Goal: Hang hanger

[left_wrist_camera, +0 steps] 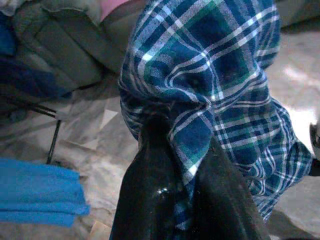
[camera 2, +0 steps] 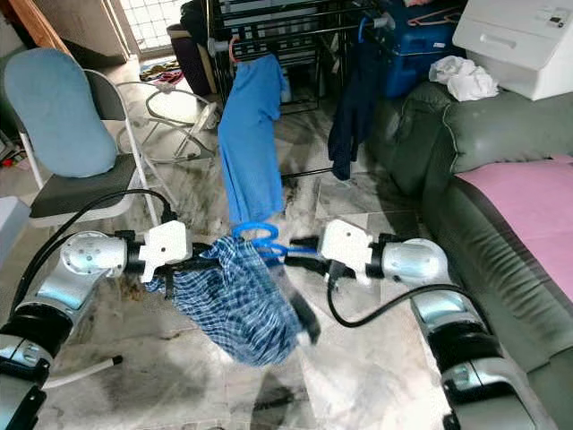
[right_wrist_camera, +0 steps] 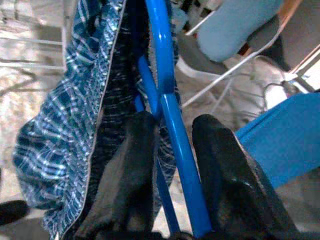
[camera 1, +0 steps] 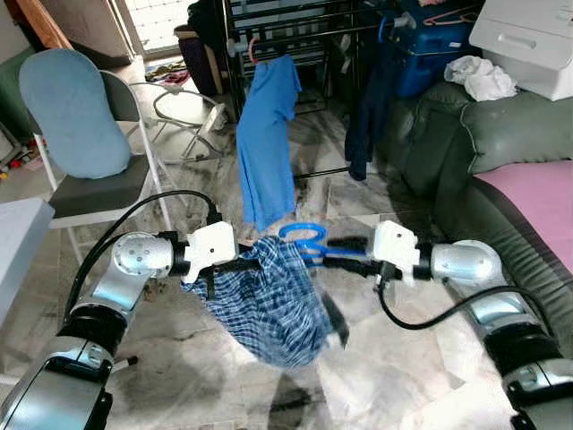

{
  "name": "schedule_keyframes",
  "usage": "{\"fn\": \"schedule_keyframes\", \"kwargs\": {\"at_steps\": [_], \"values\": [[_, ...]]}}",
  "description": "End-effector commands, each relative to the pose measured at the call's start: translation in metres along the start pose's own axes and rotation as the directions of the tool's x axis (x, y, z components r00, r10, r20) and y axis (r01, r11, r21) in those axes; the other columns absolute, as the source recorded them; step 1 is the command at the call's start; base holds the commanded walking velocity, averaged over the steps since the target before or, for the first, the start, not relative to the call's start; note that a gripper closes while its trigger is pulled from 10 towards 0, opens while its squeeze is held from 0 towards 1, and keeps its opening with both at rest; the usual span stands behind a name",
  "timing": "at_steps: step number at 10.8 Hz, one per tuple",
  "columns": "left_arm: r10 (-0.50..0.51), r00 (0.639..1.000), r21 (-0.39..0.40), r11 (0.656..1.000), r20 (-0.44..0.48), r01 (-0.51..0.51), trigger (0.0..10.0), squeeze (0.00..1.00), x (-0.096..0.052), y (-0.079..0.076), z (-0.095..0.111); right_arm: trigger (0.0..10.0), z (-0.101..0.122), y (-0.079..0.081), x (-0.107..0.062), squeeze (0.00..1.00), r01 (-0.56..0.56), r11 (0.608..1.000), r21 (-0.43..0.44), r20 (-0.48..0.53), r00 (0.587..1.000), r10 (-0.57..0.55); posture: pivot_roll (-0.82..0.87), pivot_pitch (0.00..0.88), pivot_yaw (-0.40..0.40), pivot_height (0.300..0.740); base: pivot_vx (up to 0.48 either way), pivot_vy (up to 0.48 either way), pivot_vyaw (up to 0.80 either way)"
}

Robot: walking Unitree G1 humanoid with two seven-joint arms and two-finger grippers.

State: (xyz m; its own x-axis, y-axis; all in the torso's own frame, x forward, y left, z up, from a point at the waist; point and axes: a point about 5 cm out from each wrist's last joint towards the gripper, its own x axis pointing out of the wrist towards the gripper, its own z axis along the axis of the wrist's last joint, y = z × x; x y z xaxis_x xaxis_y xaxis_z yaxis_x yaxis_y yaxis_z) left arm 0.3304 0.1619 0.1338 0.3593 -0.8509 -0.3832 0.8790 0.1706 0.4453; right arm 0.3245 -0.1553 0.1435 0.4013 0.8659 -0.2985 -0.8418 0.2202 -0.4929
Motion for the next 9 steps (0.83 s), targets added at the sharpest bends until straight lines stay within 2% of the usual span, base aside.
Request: {"fn": "schedule_keyframes", "kwargs": {"at_steps": [1, 2, 4, 5, 6, 7, 8, 9], "values": [[0.094, 0.996, -0.050, 0.994, 0.001, -0.094, 0.0, 0.00, -0.015, 0.005, -0.008, 10.0, 0.003, -0.007, 0.001, 1.00, 0.030, 0.999, -0.022, -0.001, 1.000, -0.030, -0.14, 0.036, 0.112, 0.740, 0.000, 0.000, 0.00], [0.128, 0.992, -0.085, 0.988, 0.004, -0.127, 0.0, 0.00, -0.021, 0.004, -0.012, 10.0, 0.003, -0.011, -0.001, 1.00, 0.062, 0.998, -0.023, -0.001, 0.998, -0.062, -0.14, 0.036, 0.109, 0.740, 0.000, 0.000, 0.00], [0.226, 0.974, -0.122, 0.966, -0.021, -0.227, 0.0, 0.00, -0.036, 0.001, -0.024, 10.0, 0.003, -0.025, -0.006, 1.00, 0.163, 0.982, -0.098, -0.060, 0.984, -0.169, -0.14, 0.050, 0.105, 0.740, 0.000, 0.000, 0.00], [0.240, 0.970, -0.130, 0.962, -0.027, -0.241, 0.0, 0.00, -0.040, 0.000, -0.026, 10.0, 0.004, -0.029, -0.007, 1.00, 0.193, 0.977, -0.092, -0.055, 0.979, -0.198, -0.14, 0.051, 0.104, 0.740, 0.000, 0.000, 0.00], [0.266, 0.963, -0.140, 0.953, -0.037, -0.269, 0.0, 0.00, -0.047, -0.003, -0.030, 10.0, 0.009, -0.042, -0.012, 1.00, 0.295, 0.950, -0.099, -0.035, 0.954, -0.299, -0.14, 0.056, 0.098, 0.740, 0.000, 0.000, 0.00], [0.287, 0.957, -0.137, 0.947, -0.043, -0.290, 0.0, 0.00, -0.048, -0.003, -0.031, 10.0, 0.011, -0.048, -0.013, 1.00, 0.345, 0.933, -0.105, -0.028, 0.936, -0.350, -0.14, 0.057, 0.098, 0.740, 0.000, 0.000, 0.00], [0.318, 0.947, -0.130, 0.938, -0.045, -0.321, 0.0, 0.00, -0.049, -0.002, -0.032, 10.0, 0.014, -0.056, -0.016, 1.00, 0.437, 0.893, -0.111, -0.019, 0.897, -0.441, -0.14, 0.057, 0.097, 0.740, 0.000, 0.000, 0.00], [0.434, 0.901, -0.113, 0.894, -0.024, -0.434, 0.0, 0.00, -0.050, 0.010, -0.026, 10.0, 0.010, -0.065, -0.022, 1.00, 0.600, 0.799, -0.032, -0.035, 0.799, -0.601, -0.15, 0.055, 0.097, 0.740, 0.000, 0.000, 0.00]]}}
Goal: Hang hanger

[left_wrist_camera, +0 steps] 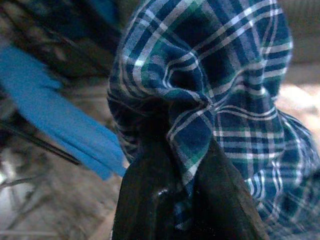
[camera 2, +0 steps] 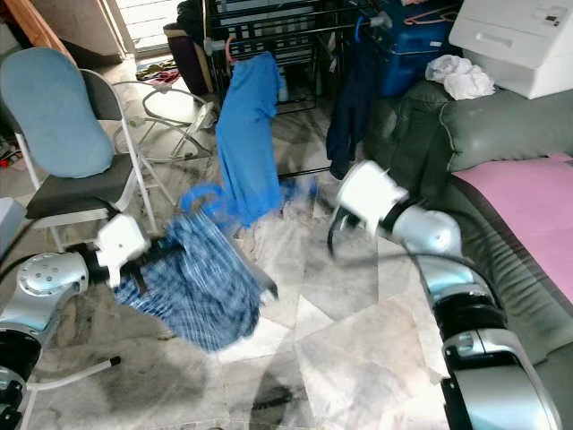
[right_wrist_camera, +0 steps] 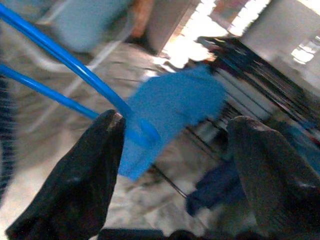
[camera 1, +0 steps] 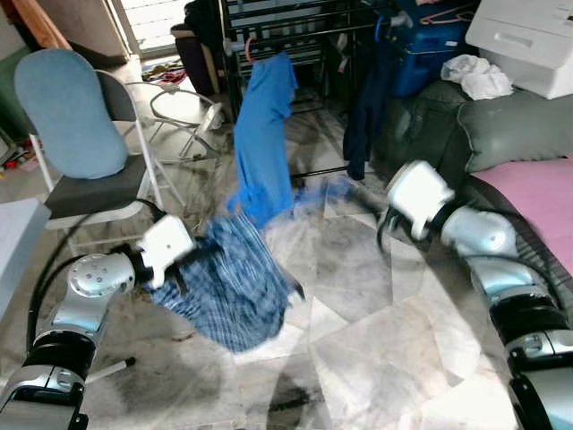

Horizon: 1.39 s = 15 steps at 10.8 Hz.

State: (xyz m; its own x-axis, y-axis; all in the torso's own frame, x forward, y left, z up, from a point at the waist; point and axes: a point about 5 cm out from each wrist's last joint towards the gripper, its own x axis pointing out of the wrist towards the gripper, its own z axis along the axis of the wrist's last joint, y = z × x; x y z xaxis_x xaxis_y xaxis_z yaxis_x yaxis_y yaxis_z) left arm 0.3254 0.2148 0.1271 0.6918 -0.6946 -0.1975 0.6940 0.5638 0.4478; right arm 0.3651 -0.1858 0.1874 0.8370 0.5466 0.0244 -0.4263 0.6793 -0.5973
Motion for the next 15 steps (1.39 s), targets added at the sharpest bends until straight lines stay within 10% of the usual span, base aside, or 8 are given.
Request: {"fn": "schedule_keyframes", "kwargs": {"at_steps": [1, 3, 4, 5, 11, 15], "values": [[0.064, 0.997, 0.013, 0.998, 0.035, -0.064, 0.0, 0.00, -0.001, 0.012, 0.008, 10.0, -0.001, -0.002, 0.002, 1.00, 0.045, 0.998, 0.038, -0.019, 0.999, -0.044, -0.15, 0.056, 0.097, 0.740, 0.000, 0.000, 0.00], [0.172, 0.956, -0.040, 0.985, 0.239, -0.167, 0.0, 0.00, 0.003, 0.030, 0.047, 10.0, -0.015, 0.016, 0.003, 1.00, 0.148, 0.957, 0.250, -0.072, 0.988, -0.134, -0.15, 0.058, 0.097, 0.740, 0.000, 0.000, 0.00], [0.164, 0.942, -0.036, 0.986, 0.294, -0.160, 0.0, 0.00, 0.006, 0.031, 0.060, 10.0, -0.019, 0.026, 0.005, 0.65, 0.158, 0.938, 0.309, -0.091, 0.987, -0.136, -0.14, 0.054, 0.093, 0.740, 0.000, 0.000, 0.00], [0.138, 0.929, -0.017, 0.990, 0.342, -0.141, 0.0, 0.00, 0.009, 0.029, 0.075, 10.0, -0.023, 0.038, 0.010, 0.00, 0.151, 0.904, 0.400, -0.113, 0.987, -0.115, -0.13, 0.052, 0.093, 0.740, 0.000, 0.000, 0.00], [0.048, 0.894, -0.004, 0.999, 0.445, -0.052, 0.0, 0.00, 0.022, 0.010, 0.108, 10.0, -0.026, 0.093, 0.015, 0.00, -0.081, 0.734, 0.674, -0.085, 0.979, 0.187, -0.12, 0.044, 0.090, 0.740, 0.000, 0.000, 0.00], [0.048, 0.875, -0.016, 0.999, 0.481, -0.046, 0.0, 0.00, 0.023, 0.009, 0.121, 10.0, -0.022, 0.093, 0.014, 0.00, -0.132, 0.702, 0.700, -0.053, 0.971, 0.235, -0.13, 0.041, 0.090, 0.740, 0.000, 0.000, 0.00]]}}
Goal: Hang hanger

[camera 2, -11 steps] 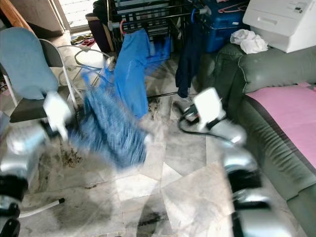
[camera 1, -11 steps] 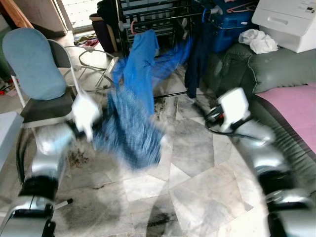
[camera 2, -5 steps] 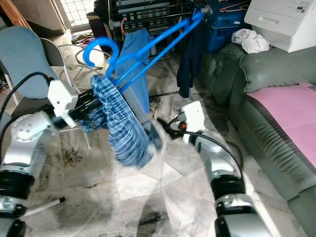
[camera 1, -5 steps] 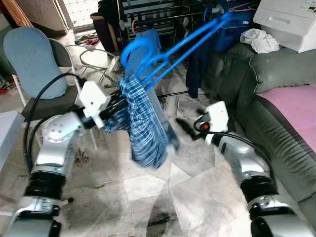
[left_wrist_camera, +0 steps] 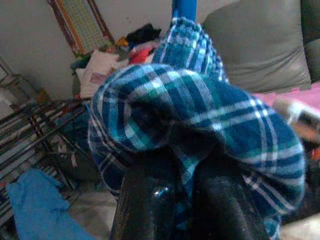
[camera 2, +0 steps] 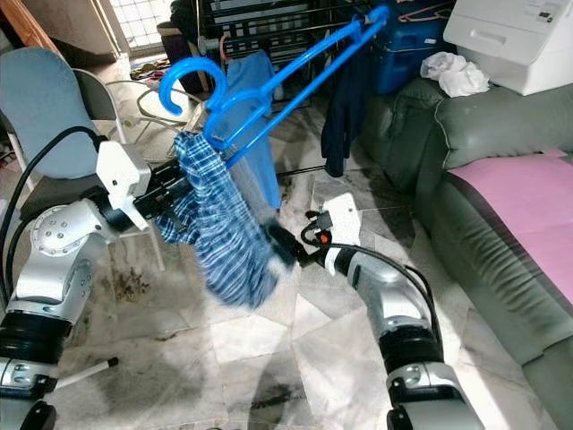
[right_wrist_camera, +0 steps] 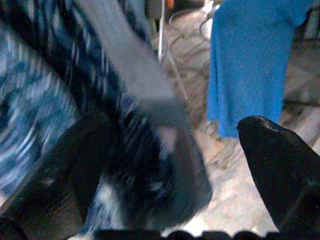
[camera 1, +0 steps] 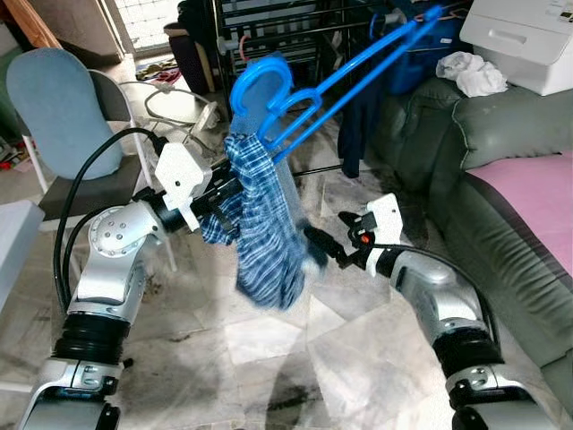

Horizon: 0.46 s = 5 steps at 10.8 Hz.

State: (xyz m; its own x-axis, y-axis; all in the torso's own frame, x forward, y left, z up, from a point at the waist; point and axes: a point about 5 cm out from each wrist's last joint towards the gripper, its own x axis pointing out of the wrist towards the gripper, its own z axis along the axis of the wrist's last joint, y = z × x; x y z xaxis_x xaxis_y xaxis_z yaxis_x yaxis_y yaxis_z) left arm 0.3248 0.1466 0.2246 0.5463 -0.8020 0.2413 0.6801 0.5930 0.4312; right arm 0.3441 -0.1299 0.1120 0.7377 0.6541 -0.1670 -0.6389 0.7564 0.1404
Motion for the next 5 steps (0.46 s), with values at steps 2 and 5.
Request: {"fn": "schedule_keyframes", "kwargs": {"at_steps": [2, 5], "values": [[0.002, 0.995, 0.018, 1.000, 0.102, -0.003, 0.0, 0.00, 0.010, 0.003, 0.028, 10.0, -0.012, 0.011, 0.005, 0.00, -0.041, 0.999, 0.013, -0.056, 0.998, 0.042, -0.12, 0.042, 0.083, 0.740, 0.000, 0.000, 0.00], [-0.005, 0.978, -0.004, 1.000, 0.211, 0.006, 0.0, 0.00, 0.016, 0.005, 0.062, 10.0, -0.019, 0.002, 0.003, 0.00, 0.031, 1.000, 0.002, -0.094, 0.995, -0.031, -0.11, 0.044, 0.076, 0.740, 0.000, 0.000, 0.00]]}}
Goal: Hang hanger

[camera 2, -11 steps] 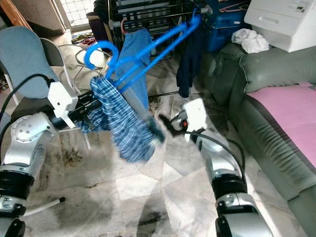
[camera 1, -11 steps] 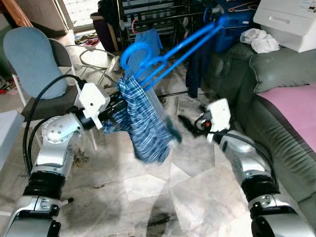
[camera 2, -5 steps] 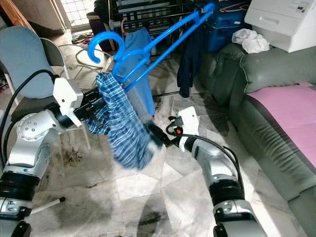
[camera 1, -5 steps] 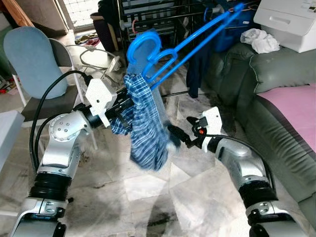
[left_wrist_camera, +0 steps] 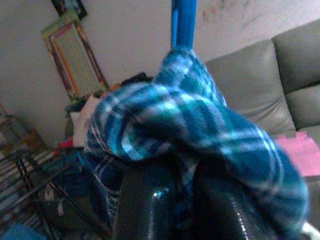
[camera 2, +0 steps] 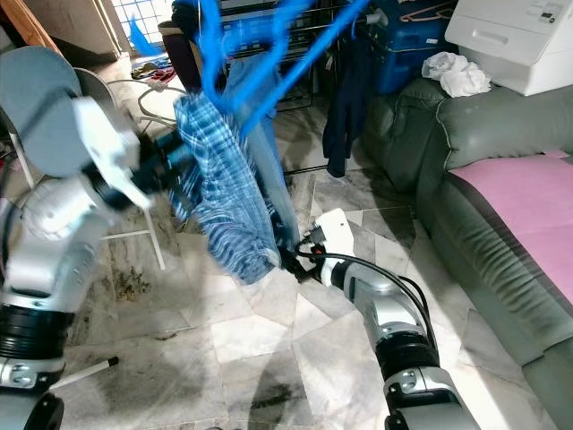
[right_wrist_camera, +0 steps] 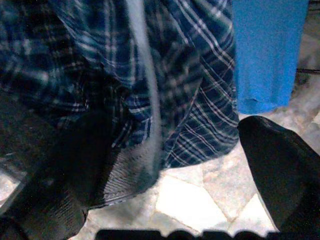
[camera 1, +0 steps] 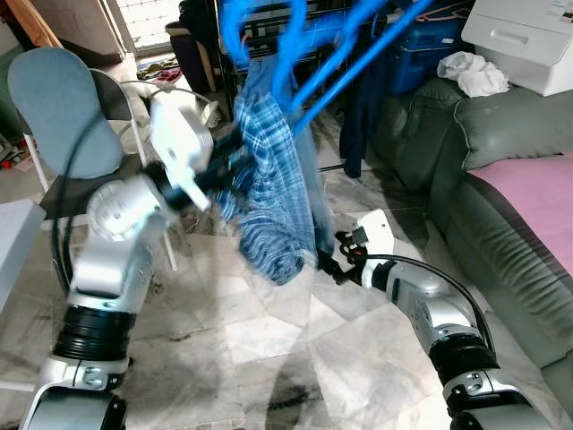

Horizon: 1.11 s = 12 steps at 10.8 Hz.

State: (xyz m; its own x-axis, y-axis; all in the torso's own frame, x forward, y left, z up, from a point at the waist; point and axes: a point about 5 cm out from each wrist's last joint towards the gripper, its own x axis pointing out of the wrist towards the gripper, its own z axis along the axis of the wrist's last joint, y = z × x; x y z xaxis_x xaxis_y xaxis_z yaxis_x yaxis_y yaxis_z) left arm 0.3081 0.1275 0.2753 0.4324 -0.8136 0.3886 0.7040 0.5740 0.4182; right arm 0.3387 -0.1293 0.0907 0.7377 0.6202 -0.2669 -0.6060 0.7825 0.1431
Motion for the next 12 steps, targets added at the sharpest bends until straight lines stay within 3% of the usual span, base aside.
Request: {"fn": "schedule_keyframes", "kwargs": {"at_steps": [1, 2, 3, 6, 7, 9, 10, 11, 12], "values": [[0.037, 0.998, 0.008, 0.999, 0.055, -0.038, 0.0, 0.00, 0.000, 0.008, 0.016, 5.0, 0.001, -0.002, 0.001, 0.00, 0.016, 1.000, -0.007, -0.010, 1.000, -0.016, -0.11, 0.044, 0.075, 0.740, 0.000, 0.000, 0.00], [0.082, 0.993, -0.003, 0.997, 0.083, -0.082, 0.0, 0.00, 0.000, 0.013, 0.024, 0.4, -0.007, -0.007, -0.002, 0.00, 0.059, 0.998, 0.013, -0.043, 0.997, -0.058, -0.11, 0.047, 0.070, 0.740, 0.000, 0.000, 0.00], [0.133, 0.987, -0.029, 0.991, 0.095, -0.130, 0.0, 0.00, -0.005, 0.021, 0.028, 0.0, -0.019, -0.015, -0.009, 0.00, 0.123, 0.992, 0.037, -0.078, 0.990, -0.120, -0.10, 0.052, 0.067, 0.740, 0.000, 0.000, 0.00], [0.181, 0.983, -0.018, 0.983, -0.020, -0.181, 0.0, 0.00, -0.028, 0.026, 0.007, 0.0, -0.025, -0.045, -0.037, 0.00, 0.268, 0.958, 0.105, -0.078, 0.962, -0.261, -0.11, 0.059, 0.061, 0.740, 0.000, 0.000, 0.00], [0.170, 0.975, -0.036, 0.984, -0.144, -0.177, 0.0, 0.00, -0.049, 0.017, -0.023, 0.0, 0.000, -0.077, -0.057, 0.00, 0.422, 0.902, 0.092, -0.005, 0.906, -0.423, -0.12, 0.064, 0.064, 0.740, 0.000, 0.000, 0.00], [0.155, 0.935, -0.087, 0.978, -0.319, -0.191, 0.0, 0.00, -0.086, 0.000, -0.064, 0.0, 0.063, -0.112, -0.080, 0.00, 0.577, 0.810, 0.109, 0.156, 0.795, -0.587, -0.13, 0.065, 0.070, 0.740, 0.000, 0.000, 0.00], [0.146, 0.911, -0.114, 0.972, -0.386, -0.204, 0.0, 0.00, -0.101, -0.009, -0.081, 0.0, 0.104, -0.116, -0.082, 0.00, 0.604, 0.786, 0.133, 0.260, 0.744, -0.615, -0.13, 0.063, 0.075, 0.740, 0.000, 0.000, 0.00], [0.114, 0.904, -0.156, 0.969, -0.413, -0.193, 0.0, 0.00, -0.108, -0.020, -0.090, 0.0, 0.126, -0.111, -0.074, 0.00, 0.582, 0.802, 0.132, 0.310, 0.745, -0.591, -0.13, 0.056, 0.066, 0.740, 0.000, 0.000, 0.00], [0.091, 0.905, -0.176, 0.968, -0.415, -0.178, 0.0, 0.00, -0.109, -0.025, -0.094, 0.0, 0.130, -0.106, -0.068, 0.00, 0.560, 0.818, 0.134, 0.309, 0.760, -0.571, -0.13, 0.055, 0.062, 0.740, 0.000, 0.000, 0.00]]}}
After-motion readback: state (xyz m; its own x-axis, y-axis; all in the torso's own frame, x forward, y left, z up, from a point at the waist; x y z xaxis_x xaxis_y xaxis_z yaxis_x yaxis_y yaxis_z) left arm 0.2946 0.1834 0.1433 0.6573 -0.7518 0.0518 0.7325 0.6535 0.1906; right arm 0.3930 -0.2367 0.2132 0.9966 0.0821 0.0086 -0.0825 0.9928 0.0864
